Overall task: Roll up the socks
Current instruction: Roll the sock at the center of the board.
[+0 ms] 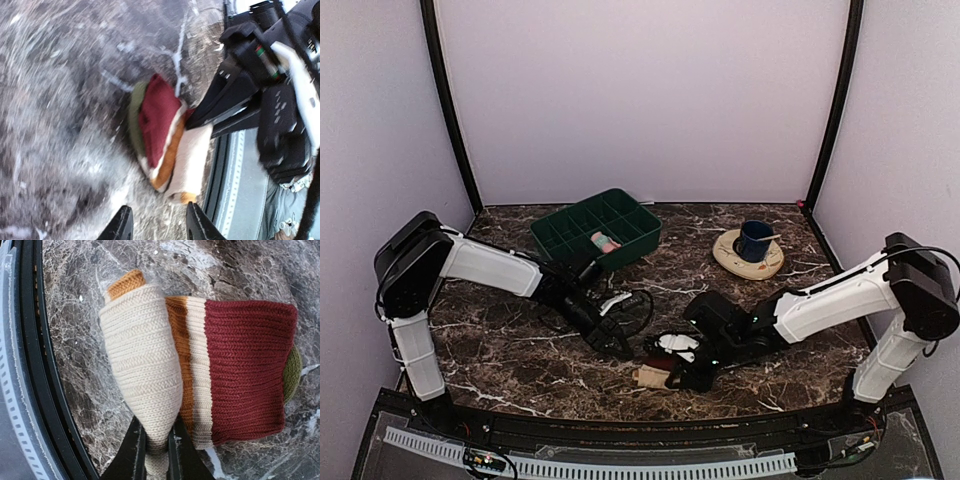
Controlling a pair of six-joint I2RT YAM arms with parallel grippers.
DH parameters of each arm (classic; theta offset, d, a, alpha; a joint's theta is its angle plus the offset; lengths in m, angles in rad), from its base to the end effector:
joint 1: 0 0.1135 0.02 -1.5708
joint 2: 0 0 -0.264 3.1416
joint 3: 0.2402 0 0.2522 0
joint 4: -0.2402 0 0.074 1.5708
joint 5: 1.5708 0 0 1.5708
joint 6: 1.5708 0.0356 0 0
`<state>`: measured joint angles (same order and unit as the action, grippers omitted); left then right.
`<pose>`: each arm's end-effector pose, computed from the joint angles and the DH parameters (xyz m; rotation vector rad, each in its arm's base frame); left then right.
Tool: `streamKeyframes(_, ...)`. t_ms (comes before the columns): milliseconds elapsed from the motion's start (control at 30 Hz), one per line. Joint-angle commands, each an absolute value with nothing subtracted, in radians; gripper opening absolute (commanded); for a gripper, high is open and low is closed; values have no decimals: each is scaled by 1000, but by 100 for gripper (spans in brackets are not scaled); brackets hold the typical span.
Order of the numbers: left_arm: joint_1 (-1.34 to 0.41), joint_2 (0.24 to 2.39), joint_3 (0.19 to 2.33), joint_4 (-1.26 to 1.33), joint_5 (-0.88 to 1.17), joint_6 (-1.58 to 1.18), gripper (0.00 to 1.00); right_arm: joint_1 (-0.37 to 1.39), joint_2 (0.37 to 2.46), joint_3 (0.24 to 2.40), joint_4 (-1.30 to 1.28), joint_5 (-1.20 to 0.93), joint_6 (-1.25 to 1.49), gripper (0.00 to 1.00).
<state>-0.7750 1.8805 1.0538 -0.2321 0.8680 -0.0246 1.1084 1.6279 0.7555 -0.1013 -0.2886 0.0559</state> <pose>0.2368 -0.2699 0.1408 1.2787 2.3635 -1.4107 0.1245 0.2724 0.1386 -1.4557 2.2664 0.7819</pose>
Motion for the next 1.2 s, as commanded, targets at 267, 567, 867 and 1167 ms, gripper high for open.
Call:
streamKeyframes(267,-820,1727,971,-134,666,-24,39,1005,1731,793,-189,-554,79,0)
streamKeyframes(567,-942,1681,940,-132,508,60,42,955,1755,788,-182,-670,103,0)
streamKeyframes(867,-999,1658,947,-139,467,132,44,937,1787,790,-182,-743,122,0)
streamKeyframes(1167,-1088,1684,990,-188,367,222,44,924,1800,787,-184,-774,126,0)
